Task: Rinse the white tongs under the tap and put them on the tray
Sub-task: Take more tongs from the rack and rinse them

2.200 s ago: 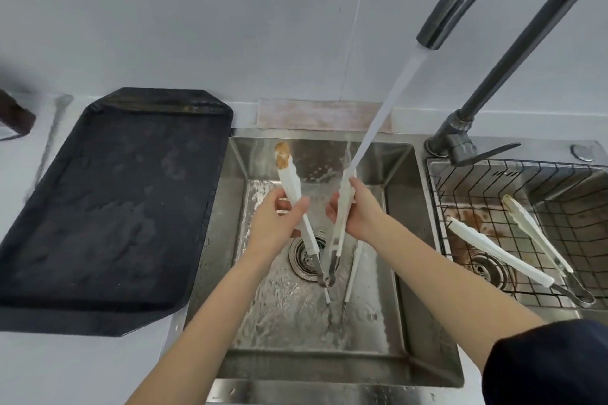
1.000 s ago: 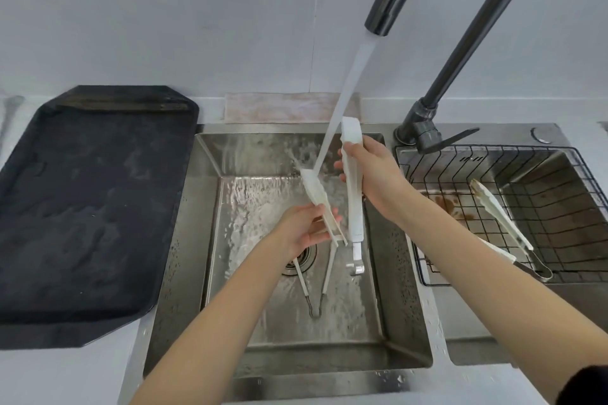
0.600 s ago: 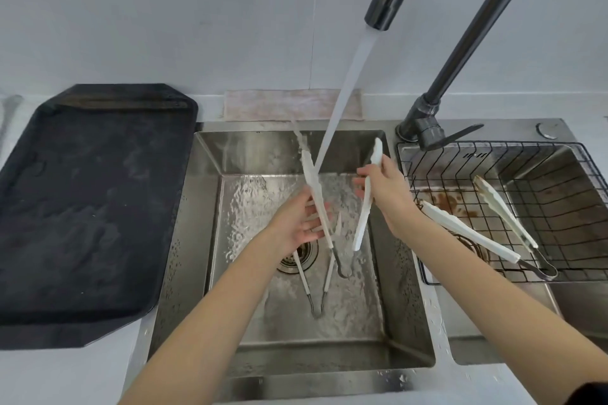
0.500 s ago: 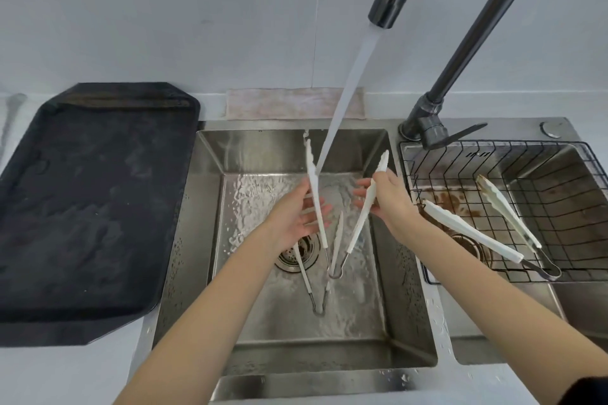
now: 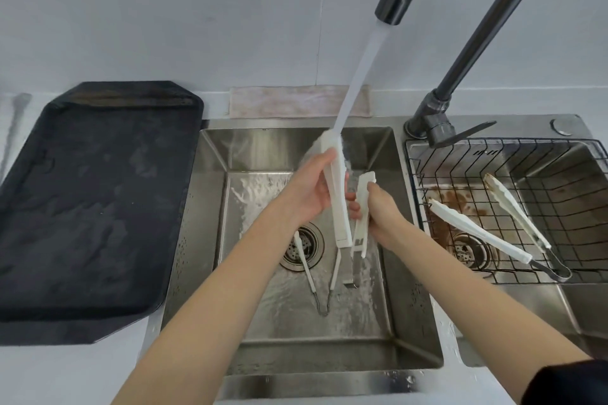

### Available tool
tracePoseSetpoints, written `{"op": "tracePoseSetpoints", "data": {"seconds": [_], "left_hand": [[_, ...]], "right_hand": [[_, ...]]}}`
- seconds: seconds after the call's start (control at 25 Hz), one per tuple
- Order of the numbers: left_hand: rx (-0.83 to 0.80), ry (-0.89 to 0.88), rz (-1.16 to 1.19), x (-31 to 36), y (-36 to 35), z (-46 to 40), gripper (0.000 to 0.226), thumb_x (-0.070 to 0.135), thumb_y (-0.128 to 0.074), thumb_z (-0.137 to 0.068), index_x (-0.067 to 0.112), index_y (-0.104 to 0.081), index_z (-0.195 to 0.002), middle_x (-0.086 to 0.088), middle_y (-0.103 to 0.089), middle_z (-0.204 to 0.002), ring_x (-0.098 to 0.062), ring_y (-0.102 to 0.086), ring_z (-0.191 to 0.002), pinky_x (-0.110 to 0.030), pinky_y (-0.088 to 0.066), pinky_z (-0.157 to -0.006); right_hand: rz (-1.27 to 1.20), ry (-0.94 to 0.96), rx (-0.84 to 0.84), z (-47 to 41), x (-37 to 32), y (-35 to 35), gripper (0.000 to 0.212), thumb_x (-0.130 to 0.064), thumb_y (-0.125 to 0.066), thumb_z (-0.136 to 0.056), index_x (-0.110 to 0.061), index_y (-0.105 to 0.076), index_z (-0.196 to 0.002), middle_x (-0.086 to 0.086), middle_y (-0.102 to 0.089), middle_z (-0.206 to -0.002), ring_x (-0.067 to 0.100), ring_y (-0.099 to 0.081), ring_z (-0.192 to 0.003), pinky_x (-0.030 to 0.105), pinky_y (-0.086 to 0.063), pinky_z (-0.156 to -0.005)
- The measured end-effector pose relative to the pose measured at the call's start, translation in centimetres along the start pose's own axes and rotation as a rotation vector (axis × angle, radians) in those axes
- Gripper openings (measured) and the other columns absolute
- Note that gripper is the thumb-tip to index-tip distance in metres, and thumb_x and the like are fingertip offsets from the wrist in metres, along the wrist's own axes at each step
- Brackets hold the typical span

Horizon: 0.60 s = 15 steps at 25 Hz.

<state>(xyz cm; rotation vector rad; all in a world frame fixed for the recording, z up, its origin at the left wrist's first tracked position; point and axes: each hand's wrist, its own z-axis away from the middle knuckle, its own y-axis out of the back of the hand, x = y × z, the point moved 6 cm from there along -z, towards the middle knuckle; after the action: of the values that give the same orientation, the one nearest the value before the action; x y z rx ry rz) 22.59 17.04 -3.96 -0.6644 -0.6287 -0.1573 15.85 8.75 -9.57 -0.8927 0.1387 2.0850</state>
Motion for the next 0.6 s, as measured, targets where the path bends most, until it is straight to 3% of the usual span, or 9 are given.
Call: {"op": "tracePoseSetpoints", "data": {"seconds": [0.12,0.24,0.44,0.6], "left_hand": [[0.088,-0.008,-0.047,1.2,-1.0,-0.4,0.040,0.046,-0.044,-0.092,0.013,-0.051,-0.071,0.002,-0.049,-0.043,-0.008,-0.046,-0.037,-0.018,-0.041,-0.040],[0.108,-0.060,-0.111,2.3,-1.4,-0.6,0.030,0.038,-0.046,-0.093,0.016,-0.050,-0.074,0.000,-0.047,-0.052,-0.010,-0.045,-0.041,-0.020,-0.042,-0.042],[-0.066,-0.096,0.009,3.2,-2.2,0.0,0.006,0.016,-0.051,-0.092,0.015,-0.051,-0.086,0.001,-0.055,-0.077,-0.006,-0.055,-0.046,-0.019,-0.048,-0.043],[-0.076,-0.111,0.013,3.6,-2.2,0.3,0.014,0.022,-0.048,-0.094,0.015,-0.055,-0.084,0.002,-0.056,-0.072,-0.006,-0.055,-0.045,-0.019,-0.047,-0.045]], "right_hand": [[0.064,-0.011,-0.020,0.0,0.4,-0.3,0.028,-0.024,-0.019,-0.100,-0.005,-0.038,-0.109,0.004,-0.049,-0.051,0.005,-0.034,-0.025,0.019,-0.028,-0.035],[0.025,-0.017,-0.049,0.2,0.3,-0.6,0.027,-0.025,-0.019,-0.100,-0.008,-0.037,-0.109,-0.003,-0.051,-0.031,0.005,-0.034,-0.024,0.024,-0.026,-0.046],[-0.037,0.002,-0.015,0.1,-0.2,-0.2,0.026,-0.027,-0.022,-0.100,-0.010,-0.039,-0.109,0.004,-0.045,-0.064,0.005,-0.035,-0.026,0.024,-0.025,-0.046],[-0.110,0.079,0.099,0.2,-1.8,0.4,0.034,-0.028,-0.027,-0.100,-0.005,-0.046,-0.116,0.002,-0.047,-0.069,0.008,-0.037,-0.046,0.016,-0.029,-0.034]]}}
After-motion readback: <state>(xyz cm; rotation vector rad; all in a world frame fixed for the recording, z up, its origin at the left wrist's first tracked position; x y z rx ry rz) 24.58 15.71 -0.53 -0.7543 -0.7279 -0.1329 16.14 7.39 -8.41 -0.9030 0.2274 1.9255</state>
